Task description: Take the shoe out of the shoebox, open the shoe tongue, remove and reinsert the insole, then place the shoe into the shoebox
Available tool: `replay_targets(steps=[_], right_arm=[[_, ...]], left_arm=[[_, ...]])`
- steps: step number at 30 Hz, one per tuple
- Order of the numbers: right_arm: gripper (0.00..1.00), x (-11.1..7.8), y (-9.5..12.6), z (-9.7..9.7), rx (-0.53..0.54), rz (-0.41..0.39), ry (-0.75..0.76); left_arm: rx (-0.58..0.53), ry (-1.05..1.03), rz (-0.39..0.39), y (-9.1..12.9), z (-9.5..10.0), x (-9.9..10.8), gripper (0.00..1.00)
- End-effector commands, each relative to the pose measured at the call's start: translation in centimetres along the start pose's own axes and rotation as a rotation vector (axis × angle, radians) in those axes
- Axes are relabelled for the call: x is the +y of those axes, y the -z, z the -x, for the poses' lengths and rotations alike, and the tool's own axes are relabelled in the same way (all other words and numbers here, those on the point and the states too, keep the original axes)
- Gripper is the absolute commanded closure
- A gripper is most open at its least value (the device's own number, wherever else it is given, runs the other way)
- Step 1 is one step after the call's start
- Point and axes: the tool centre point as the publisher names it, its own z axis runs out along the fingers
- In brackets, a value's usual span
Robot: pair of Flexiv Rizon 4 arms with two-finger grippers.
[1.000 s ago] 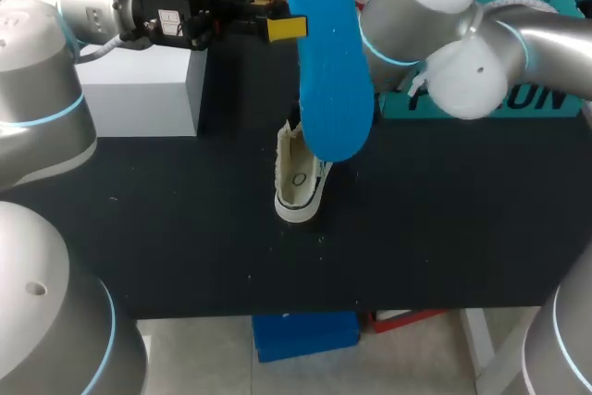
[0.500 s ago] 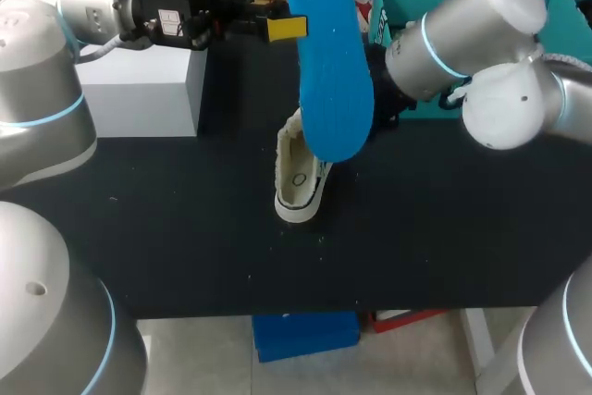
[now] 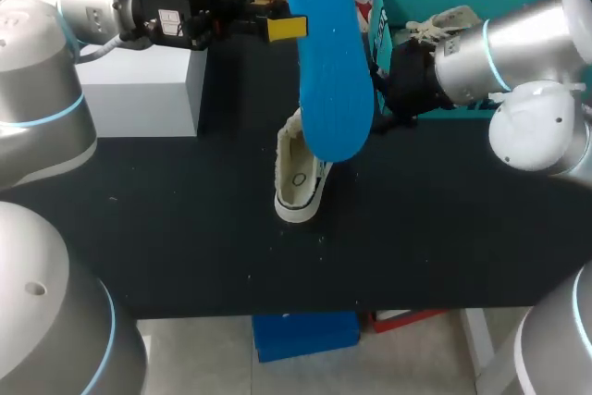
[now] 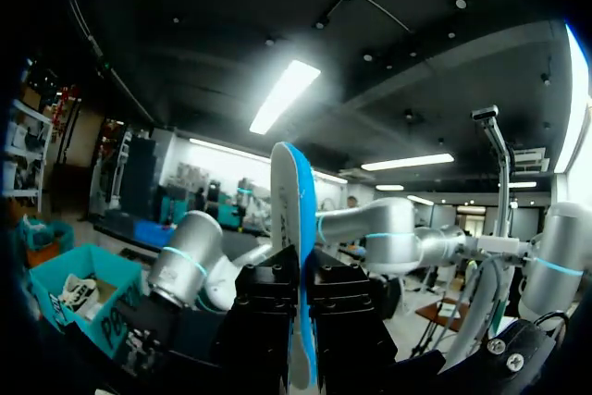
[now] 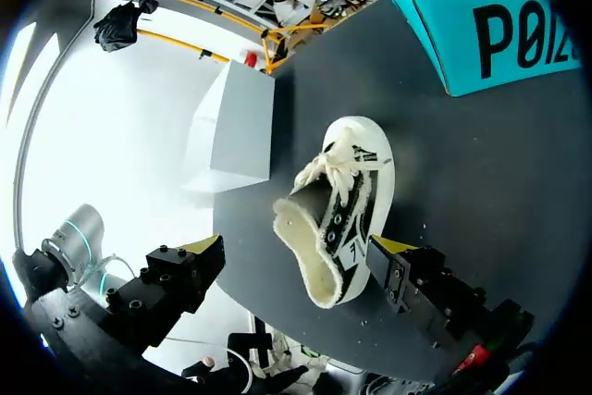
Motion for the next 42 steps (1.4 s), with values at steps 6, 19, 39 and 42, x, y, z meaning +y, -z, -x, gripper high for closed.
replay_targets(steps=[6,19,39,42], right_arm=[[0.00,-0.8,1.1,0.4,0.397,0.018,0.035],[0.00,-0.8,2.3,-0.4,0.451,0.012,0.075],[0.00,-0.9,2.4,-0.7,0.450,0.002,0.084],[0.00,-0.9,2.4,-0.7,0.450,0.002,0.084]], left_arm=[[-0.002,-0.001,-0.001,-0.1,0.0,0.2,1.00],[-0.002,-0.001,-0.001,-0.1,0.0,0.2,1.00],[-0.244,-0.848,0.447,0.3,-3.7,3.4,1.00],[-0.244,-0.848,0.447,0.3,-3.7,3.4,1.00]])
